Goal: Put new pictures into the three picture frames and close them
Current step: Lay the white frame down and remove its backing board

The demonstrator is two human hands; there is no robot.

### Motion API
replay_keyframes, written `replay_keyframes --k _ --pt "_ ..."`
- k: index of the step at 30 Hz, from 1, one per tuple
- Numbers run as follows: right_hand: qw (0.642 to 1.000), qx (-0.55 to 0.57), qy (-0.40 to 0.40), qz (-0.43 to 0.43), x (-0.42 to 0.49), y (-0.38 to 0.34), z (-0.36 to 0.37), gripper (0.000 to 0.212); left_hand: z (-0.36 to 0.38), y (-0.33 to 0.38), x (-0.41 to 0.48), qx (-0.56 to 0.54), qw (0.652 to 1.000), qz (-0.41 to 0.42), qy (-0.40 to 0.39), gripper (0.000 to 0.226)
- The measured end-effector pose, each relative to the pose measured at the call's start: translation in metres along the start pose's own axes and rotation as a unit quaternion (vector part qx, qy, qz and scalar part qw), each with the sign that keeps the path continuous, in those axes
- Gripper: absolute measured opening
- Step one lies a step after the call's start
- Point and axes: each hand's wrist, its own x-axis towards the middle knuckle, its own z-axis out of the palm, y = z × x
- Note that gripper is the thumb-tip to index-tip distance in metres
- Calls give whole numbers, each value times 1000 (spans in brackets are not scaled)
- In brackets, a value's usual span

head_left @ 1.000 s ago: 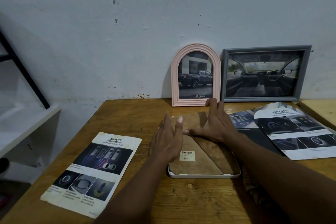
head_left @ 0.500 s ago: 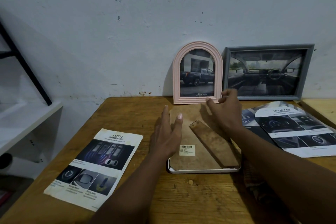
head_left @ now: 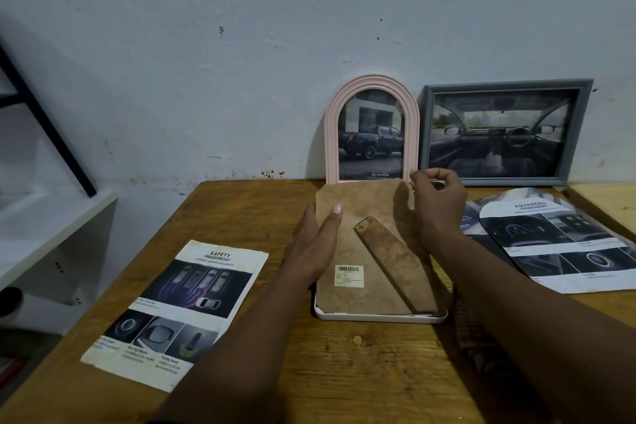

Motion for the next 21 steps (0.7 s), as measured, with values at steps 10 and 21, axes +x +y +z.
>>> replay_keyframes --k 10,21 --pt "942 -166 -289 -29 -25 -16 -25 59 3 5 -13 4 998 22 61 82" --pt "930 -244 -178 -209 -29 -25 -21 45 3 20 -9 12 997 60 55 74"
